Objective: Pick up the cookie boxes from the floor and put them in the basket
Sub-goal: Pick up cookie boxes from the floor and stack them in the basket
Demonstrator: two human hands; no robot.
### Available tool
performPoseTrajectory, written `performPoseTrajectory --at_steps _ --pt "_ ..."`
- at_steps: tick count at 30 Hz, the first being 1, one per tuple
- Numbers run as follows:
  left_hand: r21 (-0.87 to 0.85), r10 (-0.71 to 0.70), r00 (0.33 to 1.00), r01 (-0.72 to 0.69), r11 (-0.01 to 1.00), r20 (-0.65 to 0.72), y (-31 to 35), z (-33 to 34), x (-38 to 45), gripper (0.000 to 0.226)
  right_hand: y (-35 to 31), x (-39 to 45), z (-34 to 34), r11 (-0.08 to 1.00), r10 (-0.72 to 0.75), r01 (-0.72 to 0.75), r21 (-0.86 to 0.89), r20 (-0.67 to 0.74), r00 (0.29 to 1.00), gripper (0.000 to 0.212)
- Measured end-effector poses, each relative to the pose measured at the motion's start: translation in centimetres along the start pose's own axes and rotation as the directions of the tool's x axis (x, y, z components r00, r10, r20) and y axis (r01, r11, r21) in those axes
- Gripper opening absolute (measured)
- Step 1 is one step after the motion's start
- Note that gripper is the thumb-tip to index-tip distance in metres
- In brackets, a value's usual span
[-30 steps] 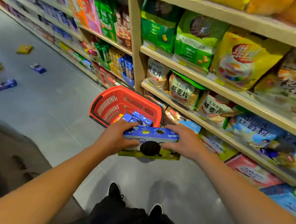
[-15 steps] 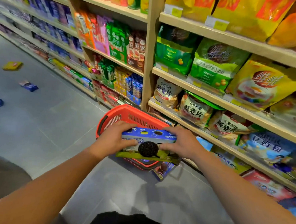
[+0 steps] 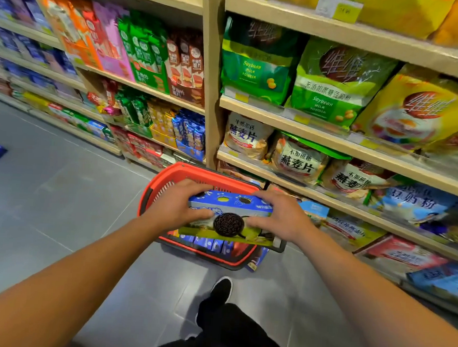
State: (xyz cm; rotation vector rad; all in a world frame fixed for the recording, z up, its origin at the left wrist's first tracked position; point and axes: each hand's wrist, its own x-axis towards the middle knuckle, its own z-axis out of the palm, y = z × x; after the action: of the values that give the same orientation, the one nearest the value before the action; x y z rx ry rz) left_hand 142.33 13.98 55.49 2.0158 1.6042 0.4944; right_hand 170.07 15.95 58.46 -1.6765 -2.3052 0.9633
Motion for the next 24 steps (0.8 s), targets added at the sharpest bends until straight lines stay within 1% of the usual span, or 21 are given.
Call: performPoseTrajectory --at_steps 5,10,14,17,19,21,24 --pt "0.033 -0.01 0.995 0.007 0.999 0.095 -2.8 -0.7 5.0 0.083 1.0 5.2 0.0 0.999 0.031 -0.032 0.022 0.042 0.999 0.084" --pt "0.03 -0.042 0.986 0.037 0.999 0.164 -5.1 -0.5 9.4 0.087 2.7 10.0 0.5 0.996 0.048 -0.053 0.07 0.065 0.997 0.081" --pt "0.011 -0.072 0.973 0.072 0.997 0.218 -6.6 -0.1 11.3 0.078 3.7 12.7 2.2 0.994 0.073 -0.081 0.069 0.116 0.991 0.08" --pt "0.022 -0.095 0.946 0.092 0.995 0.311 -8.9 0.6 12.7 0.076 4.4 13.9 4.4 0.983 0.114 -0.132 0.126 0.141 0.983 0.078" --pt "0.023 -0.099 0.915 0.097 0.995 0.392 -11.0 1.7 13.8 0.08 5.2 14.8 6.0 0.974 0.148 -0.171 0.149 0.153 0.977 0.074" --pt "0.017 -0.111 0.882 0.116 0.993 0.459 -13.2 3.3 14.9 0.077 6.1 16.0 8.2 0.965 0.185 -0.213 0.156 0.175 0.967 0.074" --pt "0.008 -0.121 0.852 0.136 0.991 0.509 -16.2 6.0 16.3 0.081 7.4 17.8 11.5 0.947 0.259 -0.291 0.136 0.214 0.942 0.079"
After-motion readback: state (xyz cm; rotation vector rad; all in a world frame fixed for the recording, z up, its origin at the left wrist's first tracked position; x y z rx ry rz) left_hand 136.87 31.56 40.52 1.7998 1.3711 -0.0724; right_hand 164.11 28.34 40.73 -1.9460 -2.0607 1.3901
